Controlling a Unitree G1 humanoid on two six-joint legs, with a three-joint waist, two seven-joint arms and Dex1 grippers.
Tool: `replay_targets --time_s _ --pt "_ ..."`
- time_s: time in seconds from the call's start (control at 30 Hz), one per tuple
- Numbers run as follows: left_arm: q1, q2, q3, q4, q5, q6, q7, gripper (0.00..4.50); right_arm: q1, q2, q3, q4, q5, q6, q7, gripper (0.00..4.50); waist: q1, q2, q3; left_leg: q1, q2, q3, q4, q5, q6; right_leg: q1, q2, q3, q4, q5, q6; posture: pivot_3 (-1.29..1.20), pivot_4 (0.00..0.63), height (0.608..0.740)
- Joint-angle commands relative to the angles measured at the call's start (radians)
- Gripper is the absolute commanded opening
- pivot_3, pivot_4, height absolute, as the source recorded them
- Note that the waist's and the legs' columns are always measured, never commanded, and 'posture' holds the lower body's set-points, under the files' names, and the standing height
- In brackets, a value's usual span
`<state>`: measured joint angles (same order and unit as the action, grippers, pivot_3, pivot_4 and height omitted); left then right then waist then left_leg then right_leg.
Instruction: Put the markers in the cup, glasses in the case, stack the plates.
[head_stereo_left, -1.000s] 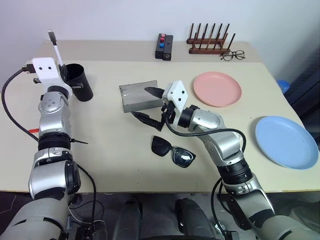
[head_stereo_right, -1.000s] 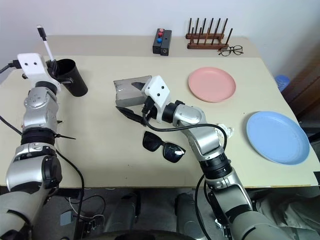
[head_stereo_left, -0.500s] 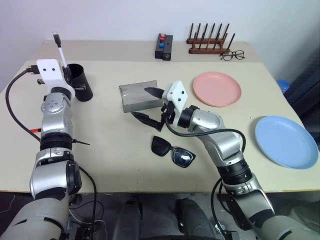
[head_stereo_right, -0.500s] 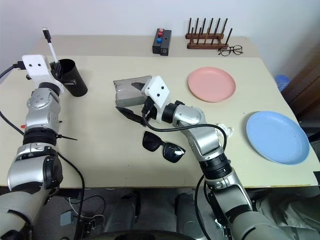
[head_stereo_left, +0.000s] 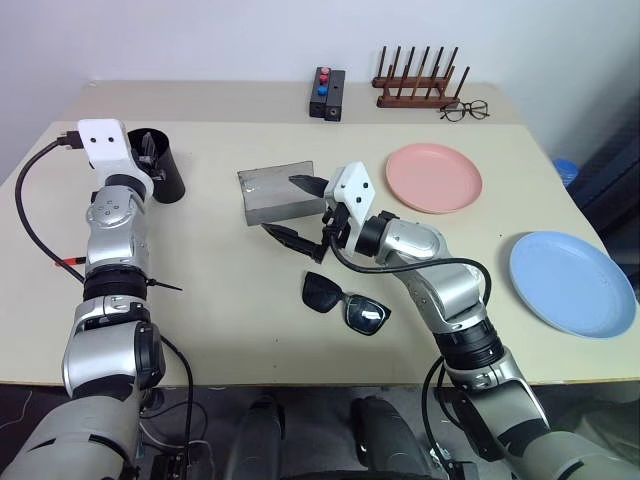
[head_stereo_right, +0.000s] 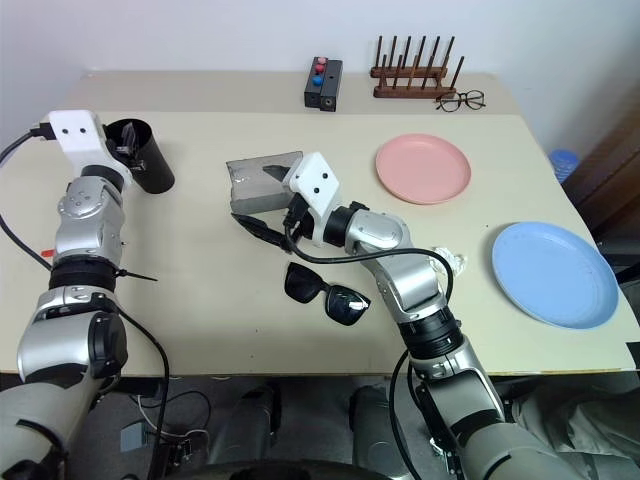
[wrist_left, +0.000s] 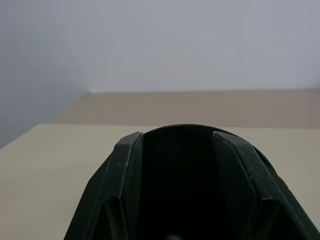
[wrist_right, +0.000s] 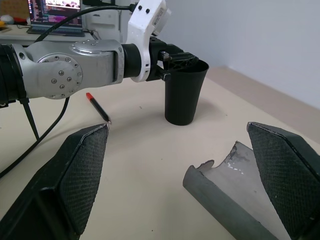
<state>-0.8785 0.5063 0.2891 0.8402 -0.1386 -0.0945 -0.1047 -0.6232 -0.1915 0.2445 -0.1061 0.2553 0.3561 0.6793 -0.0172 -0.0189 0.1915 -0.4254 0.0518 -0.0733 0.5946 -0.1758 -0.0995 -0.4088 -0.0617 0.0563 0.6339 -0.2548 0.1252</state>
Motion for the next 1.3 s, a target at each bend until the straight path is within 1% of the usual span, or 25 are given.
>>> replay_targets --time_s 0.03,0.13,0.27,0.37,0.43,0.53,0.57,0.6,0.63,0.67,0.73,0.83,0.87,0.93,1.0,1.07,1.17,1.3 --pt "-0.004 0.004 0.008 -0.053 -0.003 -0.016 0.009 2.22 -0.001 0.005 -0.009 -0.039 0.006 -0.015 0.0 4.5 0.0 0.0 0.0 0.0 0.0 0.0 0.0 0.0 0.0 0.0 0.0 0.0 0.0 0.0 0.0 0.0 0.15 0.738" --pt "-0.016 0.01 0.033 -0.105 -0.033 -0.026 0.004 2.22 -0.002 0.004 -0.009 -0.039 0.006 -0.014 0.0 4.5 0.0 0.0 0.0 0.0 0.0 0.0 0.0 0.0 0.0 0.0 0.0 0.0 0.0 0.0 0.0 0.0 0.15 0.738" --pt "-0.002 0.036 0.049 -0.196 -0.055 0.009 -0.012 2.22 -0.002 0.003 -0.012 -0.043 0.008 -0.011 -0.001 4.5 0.0 0.0 0.0 0.0 0.0 0.0 0.0 0.0 0.0 0.0 0.0 0.0 0.0 0.0 0.0 0.0 0.15 0.738" --pt "0.012 0.071 0.053 -0.24 -0.059 0.037 -0.031 2.22 0.0 0.003 -0.01 -0.042 0.01 -0.01 0.002 4.5 -0.004 0.0 0.0 0.0 0.0 0.0 -0.001 0.0 0.0 0.0 0.0 0.0 0.0 0.0 0.0 0.0 0.15 0.738" --pt "0.029 0.107 0.043 -0.278 -0.06 0.059 -0.086 2.22 -0.001 0.005 -0.007 -0.041 0.01 -0.011 0.003 4.5 -0.005 0.0 0.0 0.0 0.0 0.0 -0.001 0.0 0.0 -0.001 0.0 0.0 0.0 0.0 0.0 0.0 0.15 0.738" --pt "0.104 0.184 0.031 -0.391 -0.1 0.118 -0.258 2.22 -0.004 0.005 -0.009 -0.043 0.012 -0.009 0.002 4.5 -0.007 0.0 0.0 0.0 0.0 0.0 -0.002 0.0 0.0 -0.001 0.0 0.0 0.0 0.0 0.0 0.0 0.15 0.738" --pt "0.158 0.227 0.033 -0.455 -0.132 0.158 -0.346 2.22 -0.004 0.003 -0.012 -0.043 0.012 -0.008 0.002 4.5 -0.008 0.0 0.0 0.0 0.0 0.0 -0.002 0.0 0.0 -0.001 0.0 0.0 0.0 0.0 0.0 0.0 0.15 0.738" --pt "0.211 0.267 0.039 -0.516 -0.168 0.205 -0.427 2.76 -0.004 0.0 -0.015 -0.042 0.012 -0.008 0.002 4.5 -0.011 0.0 0.0 0.0 0.0 0.0 -0.003 0.0 0.0 -0.001 0.0 0.0 0.0 0.0 0.0 0.0 0.15 0.738" --pt "0.28 0.32 0.048 -0.584 -0.208 0.272 -0.512 3.08 -0.002 -0.004 -0.018 -0.041 0.013 -0.009 0.004 4.5 -0.017 0.001 0.0 0.0 0.0 0.0 -0.003 0.0 0.0 -0.001 0.0 0.0 0.0 0.0 0.0 0.0 0.15 0.738" --pt "0.343 0.371 0.056 -0.639 -0.236 0.344 -0.574 3.55 0.001 -0.008 -0.02 -0.042 0.013 -0.009 0.006 4.5 -0.026 0.001 0.001 0.0 0.0 0.0 -0.003 0.0 0.0 -0.001 0.0 0.0 -0.001 0.0 0.0 0.0 0.15 0.738" --pt "0.473 0.483 0.057 -0.708 -0.225 0.464 -0.648 4.48 0.007 -0.015 -0.02 -0.042 0.013 -0.009 0.011 4.5 -0.03 0.001 0.001 0.0 0.0 0.0 -0.004 0.0 0.0 -0.002 0.0 0.0 0.0 0.0 -0.001 0.0 0.15 0.738" --pt "0.646 0.608 0.073 -0.761 -0.216 0.602 -0.741 4.48 0.01 -0.018 -0.018 -0.039 0.016 -0.008 0.02 4.5 -0.031 0.002 0.001 0.0 0.001 0.0 -0.004 0.0 0.0 -0.003 0.0 0.0 0.0 -0.003 -0.005 0.0 0.15 0.738" --pt "0.689 0.636 0.079 -0.768 -0.227 0.642 -0.774 4.48 0.01 -0.017 -0.015 -0.035 0.016 -0.009 0.025 4.5 -0.031 0.002 0.002 0.0 0.001 0.0 -0.004 0.0 0.0 -0.003 -0.001 0.0 0.0 -0.005 -0.009 0.0 0.15 0.738" --pt "0.722 0.66 0.084 -0.772 -0.239 0.688 -0.802 4.48 0.009 -0.016 -0.012 -0.03 0.016 -0.011 0.031 4.5 -0.027 0.002 0.001 0.0 0.001 0.001 -0.004 0.0 0.0 -0.004 -0.001 0.0 0.0 -0.005 -0.01 0.0 0.15 0.738" --pt "0.71 0.697 0.019 -0.739 -0.202 0.747 -0.811 4.48 0.007 -0.013 -0.009 -0.022 0.014 -0.015 0.039 4.5 -0.023 0.0 0.002 -0.001 0.001 0.001 -0.004 0.0 0.0 -0.004 -0.001 0.0 0.0 -0.005 -0.01 0.0 0.15 0.738" --pt "0.701 0.721 -0.033 -0.704 -0.171 0.753 -0.842 4.48 0.005 -0.01 -0.006 -0.014 0.011 -0.02 0.045 4.5 -0.025 -0.001 0.002 -0.001 0.001 0.001 -0.004 0.0 0.0 -0.004 -0.001 0.0 0.0 -0.005 -0.01 0.0 0.15 0.738" --pt "0.669 0.741 -0.1 -0.648 -0.137 0.709 -0.904 4.48 0.004 -0.009 -0.001 -0.006 0.005 -0.027 0.05 4.5 -0.028 -0.001 0.002 -0.001 0.001 0.002 -0.005 0.0 -0.001 -0.005 -0.002 0.0 -0.001 -0.005 -0.01 0.0 0.15 0.738" --pt "0.549 0.731 -0.21 -0.524 -0.062 0.649 -0.954 4.48 0.012 -0.011 0.0 -0.009 0.001 -0.028 0.052 4.5 -0.027 -0.001 0.002 -0.003 0.002 0.002 -0.007 0.0 0.0 -0.008 0.0 0.0 0.001 -0.005 -0.01 0.0 0.15 0.738"
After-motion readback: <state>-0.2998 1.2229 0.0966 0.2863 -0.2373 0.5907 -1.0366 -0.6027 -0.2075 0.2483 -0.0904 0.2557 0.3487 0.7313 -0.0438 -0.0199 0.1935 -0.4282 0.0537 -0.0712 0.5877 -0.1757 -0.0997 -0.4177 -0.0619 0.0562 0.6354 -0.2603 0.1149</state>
